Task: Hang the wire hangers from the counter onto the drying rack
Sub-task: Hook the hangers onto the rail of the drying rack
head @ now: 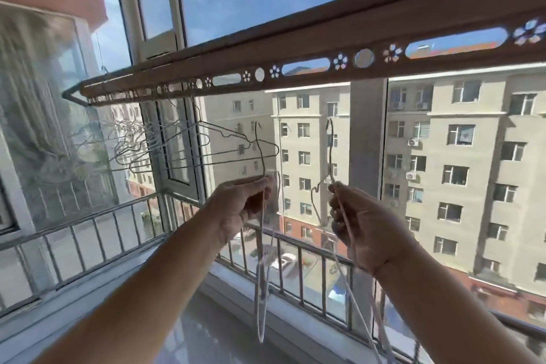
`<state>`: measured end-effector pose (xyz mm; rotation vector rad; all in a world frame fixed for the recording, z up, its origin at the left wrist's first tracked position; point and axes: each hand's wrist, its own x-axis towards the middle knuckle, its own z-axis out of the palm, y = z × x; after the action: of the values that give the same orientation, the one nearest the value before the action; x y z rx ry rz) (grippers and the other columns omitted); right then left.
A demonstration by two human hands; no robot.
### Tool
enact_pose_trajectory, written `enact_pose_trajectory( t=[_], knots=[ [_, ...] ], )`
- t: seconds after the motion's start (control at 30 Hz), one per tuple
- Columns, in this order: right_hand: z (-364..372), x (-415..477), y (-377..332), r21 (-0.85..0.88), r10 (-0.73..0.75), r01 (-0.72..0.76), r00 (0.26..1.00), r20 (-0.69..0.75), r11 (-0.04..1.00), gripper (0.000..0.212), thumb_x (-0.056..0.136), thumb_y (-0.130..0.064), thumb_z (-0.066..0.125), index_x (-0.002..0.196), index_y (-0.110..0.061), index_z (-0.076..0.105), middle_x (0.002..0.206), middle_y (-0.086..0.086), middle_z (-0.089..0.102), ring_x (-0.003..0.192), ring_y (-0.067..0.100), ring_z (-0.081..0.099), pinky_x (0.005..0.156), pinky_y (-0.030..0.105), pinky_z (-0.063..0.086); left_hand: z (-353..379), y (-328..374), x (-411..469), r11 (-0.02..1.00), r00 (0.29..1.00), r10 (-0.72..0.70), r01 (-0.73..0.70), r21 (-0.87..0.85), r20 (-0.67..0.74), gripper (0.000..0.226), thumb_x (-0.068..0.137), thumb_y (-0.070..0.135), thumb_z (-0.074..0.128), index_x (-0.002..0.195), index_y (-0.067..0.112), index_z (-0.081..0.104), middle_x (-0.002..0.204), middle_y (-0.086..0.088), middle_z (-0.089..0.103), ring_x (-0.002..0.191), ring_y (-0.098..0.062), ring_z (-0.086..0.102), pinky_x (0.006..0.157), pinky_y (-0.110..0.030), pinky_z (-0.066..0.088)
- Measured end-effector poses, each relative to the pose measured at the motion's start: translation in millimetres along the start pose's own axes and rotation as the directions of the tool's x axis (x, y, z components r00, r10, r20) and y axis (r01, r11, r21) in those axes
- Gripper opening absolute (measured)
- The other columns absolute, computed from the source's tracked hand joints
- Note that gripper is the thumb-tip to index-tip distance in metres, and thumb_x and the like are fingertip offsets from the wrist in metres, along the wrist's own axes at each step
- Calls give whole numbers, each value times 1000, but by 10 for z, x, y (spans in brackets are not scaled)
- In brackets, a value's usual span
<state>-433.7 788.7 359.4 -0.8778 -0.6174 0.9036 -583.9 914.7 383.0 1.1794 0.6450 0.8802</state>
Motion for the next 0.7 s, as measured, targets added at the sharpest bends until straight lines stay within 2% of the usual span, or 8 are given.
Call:
enact_pose_trajectory(
  t=[0.1, 0.17, 0.33, 0.53, 0.7],
  knots=[
    [240, 296, -48, -42, -76, 78, 996, 37, 996, 5, 86, -10, 59, 82, -9, 60, 57, 0, 52, 50, 8, 39, 46, 17, 33, -121, 235, 222, 998, 998, 55, -55, 4, -18, 26, 81, 7, 63, 105, -4, 65, 69, -5, 66, 52, -6, 62, 47, -17, 50],
    [413, 469, -52, -56, -122, 127, 989, 78, 990, 5, 86, -10, 59, 81, -9, 60, 56, 0, 52, 47, 7, 39, 43, 16, 32, -197, 376, 345, 997, 997, 75, -75, -17, -12, 24, 83, 7, 61, 104, -4, 64, 63, -3, 66, 48, -5, 61, 47, -16, 49],
    [812, 812, -39, -97, -171, 180, 981, 96, 979, 6, 86, -9, 60, 81, -9, 61, 53, -2, 56, 45, 5, 40, 42, 14, 34, -396, 661, 622, 991, 990, 138, -138, -1, -3, 19, 88, 6, 55, 102, -3, 64, 72, -5, 62, 65, -10, 54, 60, -19, 45],
    [1215, 1113, -23, -135, -220, 227, 973, 64, 965, 12, 86, -9, 61, 74, -11, 62, 52, -2, 56, 45, 5, 39, 43, 15, 33, -613, 881, 975, 987, 987, 155, -156, 32, 48, 19, 92, 9, 53, 102, -1, 65, 73, -4, 60, 65, -9, 53, 60, -19, 45],
    [1392, 1370, 19, -173, -264, 261, 964, 5, 950, 9, 87, -10, 60, 80, -10, 64, 56, 0, 57, 44, 5, 39, 41, 15, 32, -697, 1040, 1258, 988, 982, 149, -153, 25, 118, 17, 88, 10, 58, 99, 1, 67, 74, -4, 59, 66, -8, 52, 61, -19, 45]
  ],
)
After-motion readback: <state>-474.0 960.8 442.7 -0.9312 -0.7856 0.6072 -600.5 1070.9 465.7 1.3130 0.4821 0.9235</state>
